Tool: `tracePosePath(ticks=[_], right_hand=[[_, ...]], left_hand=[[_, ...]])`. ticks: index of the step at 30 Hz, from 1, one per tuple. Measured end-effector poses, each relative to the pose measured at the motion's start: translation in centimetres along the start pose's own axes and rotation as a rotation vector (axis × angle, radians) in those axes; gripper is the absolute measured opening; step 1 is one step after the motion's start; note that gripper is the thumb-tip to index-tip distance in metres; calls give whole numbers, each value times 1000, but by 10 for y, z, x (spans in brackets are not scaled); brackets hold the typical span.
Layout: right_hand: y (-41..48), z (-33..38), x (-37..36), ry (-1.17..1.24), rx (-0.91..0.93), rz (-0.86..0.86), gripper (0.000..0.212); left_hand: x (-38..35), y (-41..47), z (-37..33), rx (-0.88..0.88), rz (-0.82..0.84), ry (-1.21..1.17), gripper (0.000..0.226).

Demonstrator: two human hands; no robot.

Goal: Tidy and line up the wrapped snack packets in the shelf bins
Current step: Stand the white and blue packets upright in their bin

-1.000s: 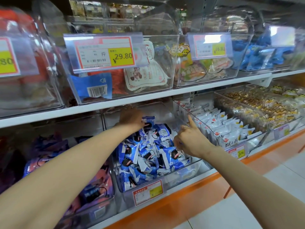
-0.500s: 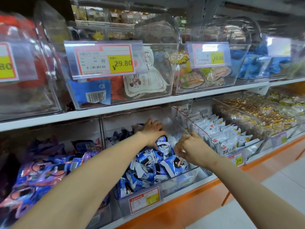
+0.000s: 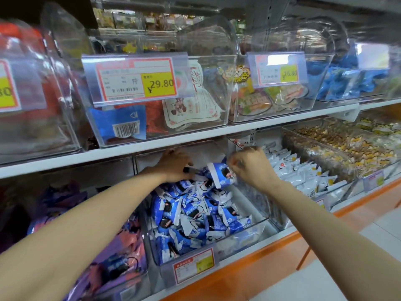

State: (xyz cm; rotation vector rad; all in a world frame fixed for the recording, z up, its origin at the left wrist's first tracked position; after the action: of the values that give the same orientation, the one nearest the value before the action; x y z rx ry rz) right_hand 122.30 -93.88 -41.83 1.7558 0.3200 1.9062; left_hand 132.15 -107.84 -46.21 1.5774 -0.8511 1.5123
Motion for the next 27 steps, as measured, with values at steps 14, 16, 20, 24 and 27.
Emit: tracePosePath(ticks=[14, 16, 20, 24, 27], right_hand=[[39, 31, -52, -33, 95, 357, 31], [26, 17, -33, -36, 61, 294, 32], [-11, -4, -6, 80, -8, 160, 21], [-37, -9, -8, 170, 8, 85, 16], [-44, -12, -15, 198, 10, 85, 15]], left_hand=[[13, -63, -53, -267, -32, -106, 38], [2, -59, -82, -367, 50, -78, 47], [-37, -51, -126, -500, 276, 52, 72], [-57, -44, -134, -518, 356, 133, 78], [-57, -38, -135, -562, 307, 244, 78]])
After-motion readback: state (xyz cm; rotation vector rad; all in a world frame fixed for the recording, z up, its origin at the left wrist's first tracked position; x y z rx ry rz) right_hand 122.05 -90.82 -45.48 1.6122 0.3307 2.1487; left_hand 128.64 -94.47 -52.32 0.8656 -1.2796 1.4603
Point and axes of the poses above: each hand's wrist, its own y-axis towards the middle knuckle, its own x-axis out of the back of the hand, z = x × y, the point moved 9 cm from there along y, towards the middle knuckle, and after that the axes turned 2 degrees about -z, right-handed, at the moved point
